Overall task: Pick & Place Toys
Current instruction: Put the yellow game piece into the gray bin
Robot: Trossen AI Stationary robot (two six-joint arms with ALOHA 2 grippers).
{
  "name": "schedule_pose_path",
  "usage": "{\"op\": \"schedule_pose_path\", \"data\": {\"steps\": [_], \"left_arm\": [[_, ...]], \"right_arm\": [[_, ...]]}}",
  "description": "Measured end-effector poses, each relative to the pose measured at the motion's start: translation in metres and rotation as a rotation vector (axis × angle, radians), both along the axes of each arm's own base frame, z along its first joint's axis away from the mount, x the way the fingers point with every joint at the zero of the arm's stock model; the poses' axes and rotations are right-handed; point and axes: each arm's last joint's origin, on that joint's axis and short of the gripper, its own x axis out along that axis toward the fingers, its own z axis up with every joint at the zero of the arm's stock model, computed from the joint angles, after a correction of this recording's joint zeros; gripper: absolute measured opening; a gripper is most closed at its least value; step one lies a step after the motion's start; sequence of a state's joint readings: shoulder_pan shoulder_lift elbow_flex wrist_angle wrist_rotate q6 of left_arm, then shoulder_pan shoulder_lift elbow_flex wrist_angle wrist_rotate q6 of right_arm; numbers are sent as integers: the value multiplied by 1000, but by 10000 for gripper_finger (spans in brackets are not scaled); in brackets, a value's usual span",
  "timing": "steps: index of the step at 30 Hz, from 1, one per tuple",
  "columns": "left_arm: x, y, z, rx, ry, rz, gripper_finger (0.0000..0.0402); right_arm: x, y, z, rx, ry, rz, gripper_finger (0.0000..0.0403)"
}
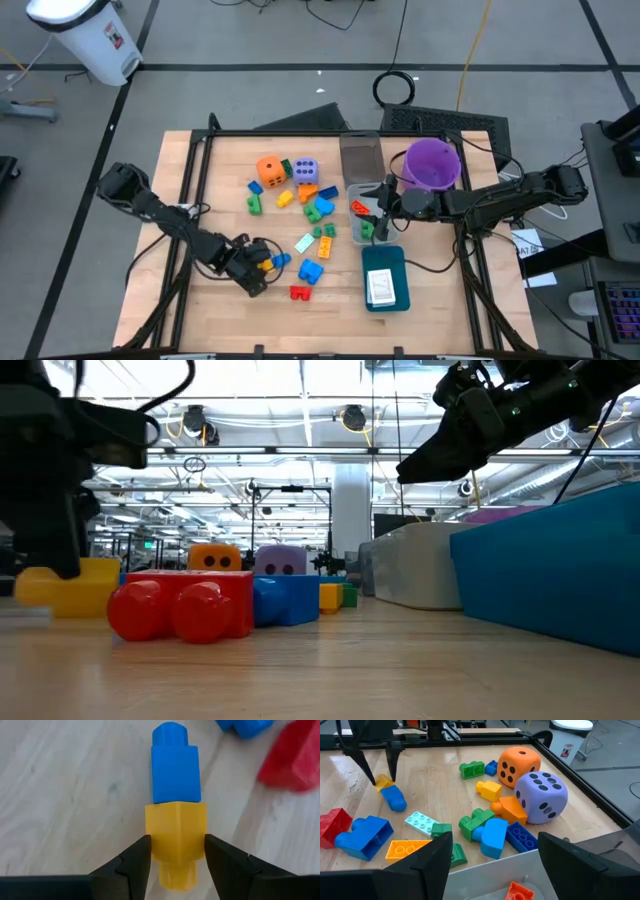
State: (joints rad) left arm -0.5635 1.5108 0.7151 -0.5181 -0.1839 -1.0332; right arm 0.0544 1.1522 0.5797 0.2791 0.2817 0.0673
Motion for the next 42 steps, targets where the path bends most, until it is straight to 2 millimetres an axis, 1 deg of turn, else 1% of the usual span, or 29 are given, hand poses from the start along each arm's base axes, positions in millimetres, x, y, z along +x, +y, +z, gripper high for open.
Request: {"op": "schedule_pose_path", "data": {"steps": [4, 10, 12, 14, 16, 19, 21, 24, 28, 31, 35, 38, 40, 42], "left_arm": [[3, 4, -1, -6, -9, 19, 205], [6, 10, -5, -5, 12, 43, 264], [6, 11, -4, 5, 11, 13, 279], [7, 12, -5, 27, 5, -13, 288], [7, 12, -5, 51, -4, -35, 289], [8, 12, -4, 61, -9, -65, 275], [8, 12, -4, 63, -8, -72, 256], [8, 13, -4, 65, -8, -76, 212], [9, 14, 2, 75, -31, -135, 137], [10, 14, 11, 67, -74, -166, 135], [16, 12, 38, 62, -205, -199, 135], [23, 13, 61, 159, -330, -207, 135], [30, 14, 77, 267, -445, -214, 135], [39, 16, 88, 395, -534, -230, 135]], "right_arm": [[0, 0, 0, 0, 0, 0, 265], [0, 0, 0, 0, 0, 0, 265], [0, 0, 0, 0, 0, 0, 265], [0, 0, 0, 0, 0, 0, 265], [0, 0, 0, 1, 0, 2, 265], [0, 0, 0, 1, 0, 2, 265], [0, 0, 0, 1, 0, 2, 265], [0, 0, 0, 0, 0, 1, 265], [0, 0, 0, 0, -5, -1, 265], [1, 0, 2, -1, -27, 0, 265], [2, 0, 6, -9, -67, 4, 265], [3, 0, 9, -35, -89, 11, 265], [4, 0, 12, -65, -117, 18, 265], [5, 0, 16, -105, -149, 27, 265]]}}
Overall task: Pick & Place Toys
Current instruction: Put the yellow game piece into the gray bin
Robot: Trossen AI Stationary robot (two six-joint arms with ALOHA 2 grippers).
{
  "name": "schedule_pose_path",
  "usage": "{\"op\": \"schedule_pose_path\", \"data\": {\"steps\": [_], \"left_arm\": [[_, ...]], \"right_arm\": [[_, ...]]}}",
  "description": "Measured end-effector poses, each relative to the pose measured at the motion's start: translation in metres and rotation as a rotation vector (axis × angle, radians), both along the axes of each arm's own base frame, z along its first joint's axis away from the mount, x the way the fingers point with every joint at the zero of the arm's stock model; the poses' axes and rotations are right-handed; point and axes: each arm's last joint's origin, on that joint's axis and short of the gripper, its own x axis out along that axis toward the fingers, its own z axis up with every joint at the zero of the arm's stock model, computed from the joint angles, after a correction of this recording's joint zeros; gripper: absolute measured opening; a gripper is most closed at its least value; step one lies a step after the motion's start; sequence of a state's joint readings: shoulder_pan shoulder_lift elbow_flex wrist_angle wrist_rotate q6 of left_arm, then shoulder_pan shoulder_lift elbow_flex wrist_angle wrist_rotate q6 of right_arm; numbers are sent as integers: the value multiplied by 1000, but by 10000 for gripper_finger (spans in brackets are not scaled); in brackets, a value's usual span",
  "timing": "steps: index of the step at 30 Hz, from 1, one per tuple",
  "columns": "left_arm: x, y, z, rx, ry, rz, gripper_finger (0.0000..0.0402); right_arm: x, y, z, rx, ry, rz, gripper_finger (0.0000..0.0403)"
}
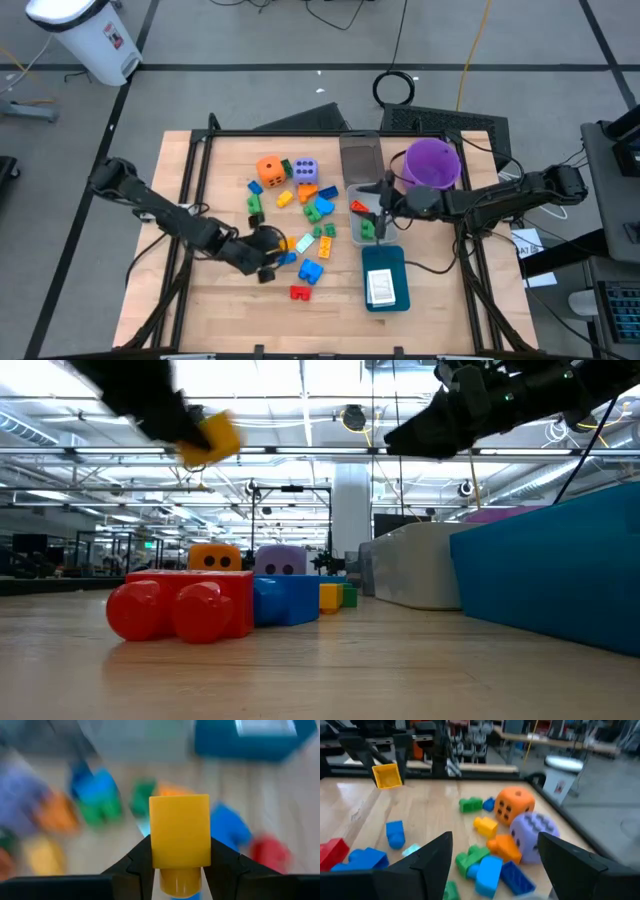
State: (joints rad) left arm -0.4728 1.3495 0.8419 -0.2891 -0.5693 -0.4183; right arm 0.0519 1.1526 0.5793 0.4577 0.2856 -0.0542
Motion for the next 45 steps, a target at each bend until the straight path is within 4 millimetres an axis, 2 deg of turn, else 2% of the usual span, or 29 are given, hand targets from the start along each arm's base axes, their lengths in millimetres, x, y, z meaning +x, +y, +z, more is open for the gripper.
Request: {"op": "schedule_pose_path", "data": {"steps": [4, 7, 12, 16, 20, 24, 28, 32, 38, 45], "left_arm": [[22, 10, 16, 149, -193, 3, 135], [36, 20, 20, 205, -257, -24, 135], [57, 41, 19, 163, -333, -88, 135], [71, 54, 13, 103, -390, -142, 135], [78, 56, 9, 92, -412, -191, 135], [79, 56, 4, 93, -390, -201, 135], [79, 56, 3, 88, -385, -199, 135], [79, 55, 3, 85, -384, -199, 135], [78, 56, 1, 64, -370, -189, 135], [78, 56, 1, 45, -373, -179, 142]], "right_arm": [[1, 0, 9, -7, -87, 5, 263], [2, 3, 10, 27, -107, 52, 263], [4, 7, 8, 72, -108, 174, 263], [13, 8, 1, 117, -131, 182, 263], [26, 11, -11, 81, -153, 199, 271], [35, 17, -19, 62, -198, 286, 291], [43, 19, -21, 63, -253, 310, 311], [52, 21, -21, 90, -248, 342, 313], [57, 21, -24, 107, -235, 339, 284], [57, 21, -23, 109, -240, 339, 205]]}}
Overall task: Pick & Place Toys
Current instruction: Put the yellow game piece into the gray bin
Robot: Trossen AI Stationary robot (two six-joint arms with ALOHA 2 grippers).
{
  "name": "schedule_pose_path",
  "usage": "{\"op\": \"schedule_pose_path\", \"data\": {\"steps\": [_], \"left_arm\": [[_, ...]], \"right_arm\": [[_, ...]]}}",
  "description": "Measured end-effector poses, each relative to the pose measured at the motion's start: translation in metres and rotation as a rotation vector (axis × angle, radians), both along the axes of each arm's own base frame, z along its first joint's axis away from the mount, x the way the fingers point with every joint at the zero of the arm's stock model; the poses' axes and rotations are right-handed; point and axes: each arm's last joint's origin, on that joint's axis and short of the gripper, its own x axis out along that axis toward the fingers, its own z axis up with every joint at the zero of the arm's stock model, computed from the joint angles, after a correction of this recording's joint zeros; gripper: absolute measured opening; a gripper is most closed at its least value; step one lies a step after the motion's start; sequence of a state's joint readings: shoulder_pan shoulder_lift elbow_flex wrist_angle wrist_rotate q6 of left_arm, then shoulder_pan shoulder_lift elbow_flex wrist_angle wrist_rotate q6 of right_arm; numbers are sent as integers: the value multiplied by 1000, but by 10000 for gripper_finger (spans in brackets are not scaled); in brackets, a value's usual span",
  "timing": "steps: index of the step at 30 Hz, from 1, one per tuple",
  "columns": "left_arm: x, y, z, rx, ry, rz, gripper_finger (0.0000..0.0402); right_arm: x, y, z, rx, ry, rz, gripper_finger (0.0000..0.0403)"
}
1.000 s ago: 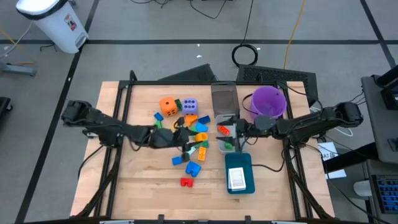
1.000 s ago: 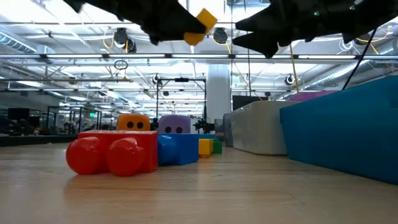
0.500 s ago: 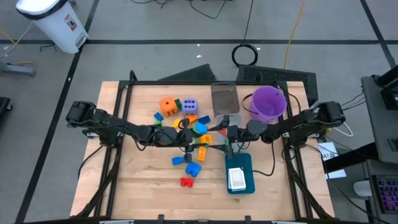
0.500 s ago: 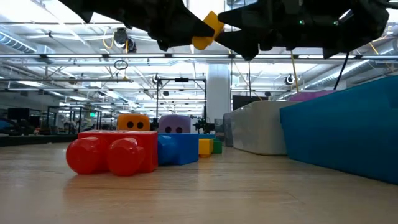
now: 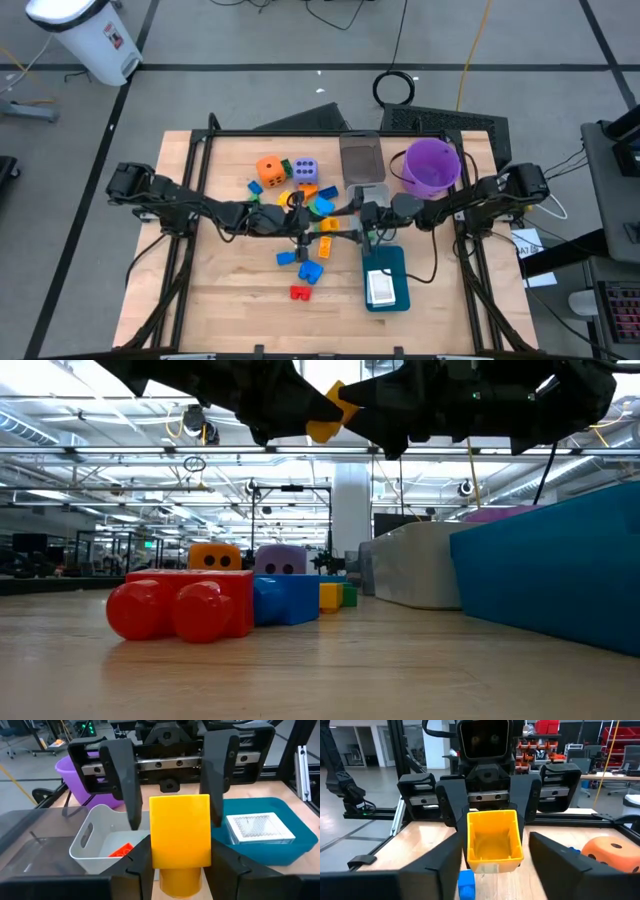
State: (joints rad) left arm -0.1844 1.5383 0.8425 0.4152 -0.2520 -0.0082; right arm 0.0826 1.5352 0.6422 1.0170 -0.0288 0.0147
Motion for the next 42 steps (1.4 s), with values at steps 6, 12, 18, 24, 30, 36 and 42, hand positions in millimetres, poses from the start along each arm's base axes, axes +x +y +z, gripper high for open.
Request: {"op": "schedule_pose_path", "data": {"steps": [6, 12, 18, 24, 30, 36, 42], "left_arm": [[0, 0, 0, -47, -5, 14, 194], [-3, -1, 8, -98, -31, 21, 231], [-11, -2, 16, -93, -24, 12, 240], [-12, -2, 12, -90, 19, 16, 240], [-13, -1, 10, -91, 40, 20, 241], [-13, -1, 11, -91, 34, 25, 241], [-13, -1, 11, -90, 32, 27, 241]], "right_arm": [[0, -1, -2, -3, 17, -3, 123], [-7, -2, 8, -30, 44, -4, 91], [-30, -4, 30, -40, 126, -34, 97], [-62, -10, 32, -40, 360, -168, 103], [-81, -19, 17, 20, 606, -270, 106], [-87, -34, -10, 49, 760, -383, 110], [-90, -47, -18, 105, 765, -477, 125]]}}
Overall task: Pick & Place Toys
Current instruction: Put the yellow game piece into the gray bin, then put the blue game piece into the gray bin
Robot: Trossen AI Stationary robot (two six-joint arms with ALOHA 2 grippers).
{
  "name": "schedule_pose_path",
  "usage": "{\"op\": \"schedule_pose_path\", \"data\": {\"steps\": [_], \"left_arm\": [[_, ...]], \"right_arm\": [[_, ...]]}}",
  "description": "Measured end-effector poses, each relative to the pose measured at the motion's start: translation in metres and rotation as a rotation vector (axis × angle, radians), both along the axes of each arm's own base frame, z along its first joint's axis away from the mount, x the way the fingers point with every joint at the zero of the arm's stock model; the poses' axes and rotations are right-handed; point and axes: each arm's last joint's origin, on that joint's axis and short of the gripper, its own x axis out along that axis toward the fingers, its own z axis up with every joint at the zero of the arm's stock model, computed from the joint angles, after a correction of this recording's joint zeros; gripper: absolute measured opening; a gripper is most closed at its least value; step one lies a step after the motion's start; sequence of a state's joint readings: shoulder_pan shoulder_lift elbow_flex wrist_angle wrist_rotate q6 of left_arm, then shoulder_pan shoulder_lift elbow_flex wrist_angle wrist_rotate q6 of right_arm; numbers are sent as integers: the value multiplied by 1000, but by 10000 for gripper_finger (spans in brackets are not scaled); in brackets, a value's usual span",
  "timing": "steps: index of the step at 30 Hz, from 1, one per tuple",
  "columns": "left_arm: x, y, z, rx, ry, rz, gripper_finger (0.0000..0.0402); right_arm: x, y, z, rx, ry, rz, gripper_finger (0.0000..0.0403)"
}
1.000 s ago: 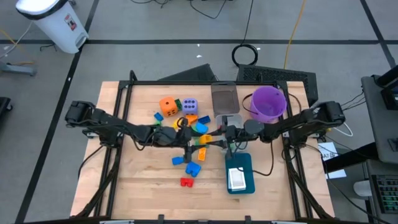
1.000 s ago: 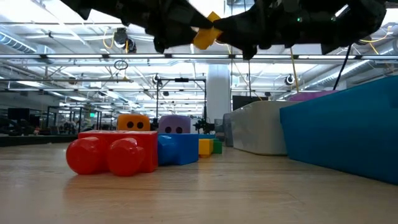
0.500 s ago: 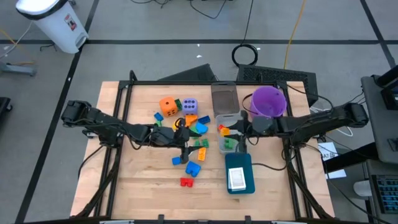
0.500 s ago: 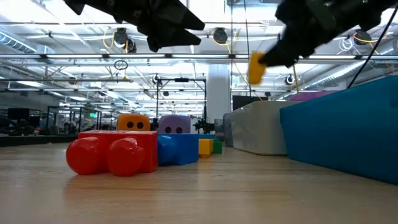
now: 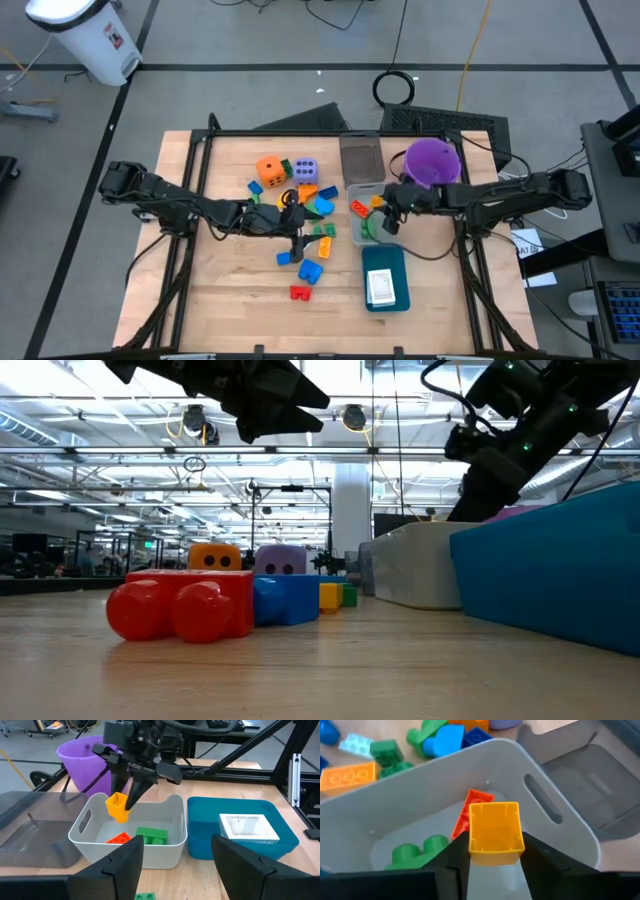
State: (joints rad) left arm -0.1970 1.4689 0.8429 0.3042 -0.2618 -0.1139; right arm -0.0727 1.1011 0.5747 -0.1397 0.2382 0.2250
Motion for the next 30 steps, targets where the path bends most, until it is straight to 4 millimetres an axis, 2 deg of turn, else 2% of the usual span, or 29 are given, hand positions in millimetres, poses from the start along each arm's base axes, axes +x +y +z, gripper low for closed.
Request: {"op": "schedule_pose_path", "data": {"steps": [9, 15, 22, 26, 30], "left_arm": [[0, 0, 0, -2, 1, 2, 241], [-2, 3, -6, -121, 50, 62, 242], [-13, 4, -26, -205, 288, 75, 249], [-20, -9, -43, -277, 416, 117, 280], [-31, -14, -64, -236, 606, 135, 314]], "right_arm": [[6, -2, 7, -7, -95, -2, 216], [8, -2, 10, -12, -126, 4, 261], [8, -2, 10, -12, -126, 5, 276], [8, -1, 10, -7, -126, 13, 276], [8, 0, 10, 23, -129, 49, 271]]}}
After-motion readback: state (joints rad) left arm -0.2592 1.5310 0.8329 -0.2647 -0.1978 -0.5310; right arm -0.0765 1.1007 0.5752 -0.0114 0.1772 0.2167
